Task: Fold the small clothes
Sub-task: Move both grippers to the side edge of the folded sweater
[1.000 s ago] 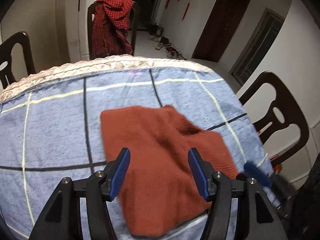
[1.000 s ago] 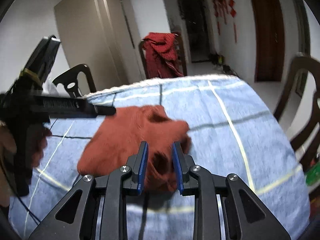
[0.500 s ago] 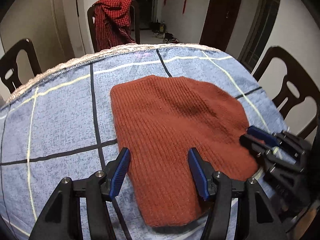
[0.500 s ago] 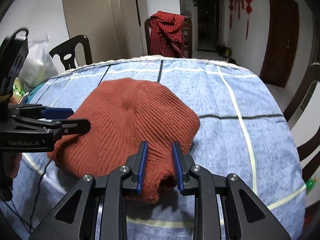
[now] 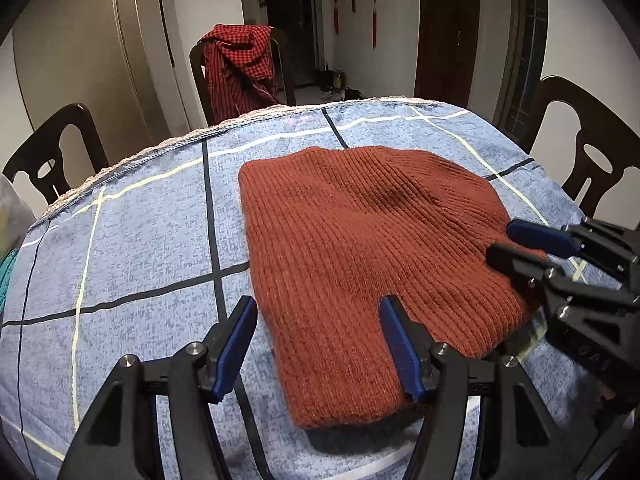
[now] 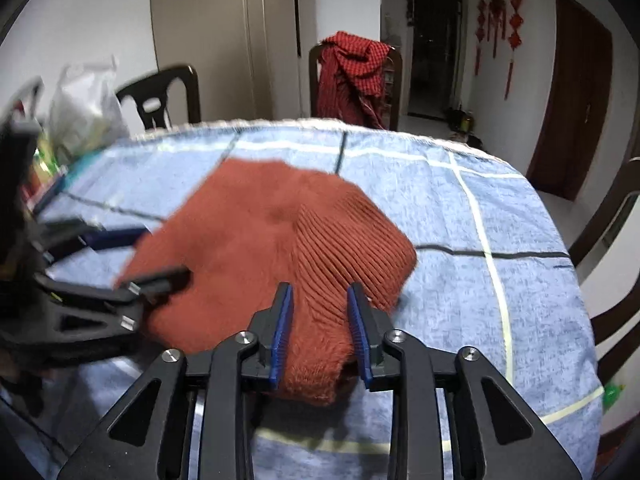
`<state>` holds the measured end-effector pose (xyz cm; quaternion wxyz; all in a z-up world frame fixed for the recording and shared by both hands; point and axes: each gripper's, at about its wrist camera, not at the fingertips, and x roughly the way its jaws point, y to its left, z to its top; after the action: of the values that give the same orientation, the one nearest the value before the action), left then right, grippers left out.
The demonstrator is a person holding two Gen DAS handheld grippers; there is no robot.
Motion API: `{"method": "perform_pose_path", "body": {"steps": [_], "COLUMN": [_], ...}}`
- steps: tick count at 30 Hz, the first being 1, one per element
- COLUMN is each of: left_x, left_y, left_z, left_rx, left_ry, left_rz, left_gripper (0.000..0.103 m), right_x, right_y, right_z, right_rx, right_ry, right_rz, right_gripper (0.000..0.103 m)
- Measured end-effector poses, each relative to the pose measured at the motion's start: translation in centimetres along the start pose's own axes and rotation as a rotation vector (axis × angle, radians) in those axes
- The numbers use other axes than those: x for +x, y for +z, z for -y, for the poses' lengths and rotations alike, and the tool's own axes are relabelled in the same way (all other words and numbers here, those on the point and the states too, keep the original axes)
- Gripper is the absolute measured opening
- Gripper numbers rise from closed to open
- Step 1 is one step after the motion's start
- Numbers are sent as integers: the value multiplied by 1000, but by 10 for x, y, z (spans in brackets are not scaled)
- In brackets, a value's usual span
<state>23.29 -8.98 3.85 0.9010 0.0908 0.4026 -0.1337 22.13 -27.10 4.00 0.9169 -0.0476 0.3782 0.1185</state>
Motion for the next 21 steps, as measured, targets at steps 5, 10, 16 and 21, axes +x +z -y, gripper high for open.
{"method": "perform_pose_path", "body": {"steps": [5,10,16,21], "left_x": [-2,-6,-6,-2], "left_y": [-4,-5,4,8], "left_z": [0,-3,-28,-44], "left_rx": [10,-1,-108,-159], "left_ry": [-4,-32,-172,-184], "left_rz": [16,31,3,-3], "left_gripper": [69,69,75,76], "right_x": [-9,-14,-10,6], "right_y": [-5,-3,8,10], "right_z": [9,10,39,55], "right_rx": [2,-9,156,243], "right_ry": [8,26,104,141], "right_rz": [-5,-13,-21,-80], "right_gripper": [36,36,56,56]}}
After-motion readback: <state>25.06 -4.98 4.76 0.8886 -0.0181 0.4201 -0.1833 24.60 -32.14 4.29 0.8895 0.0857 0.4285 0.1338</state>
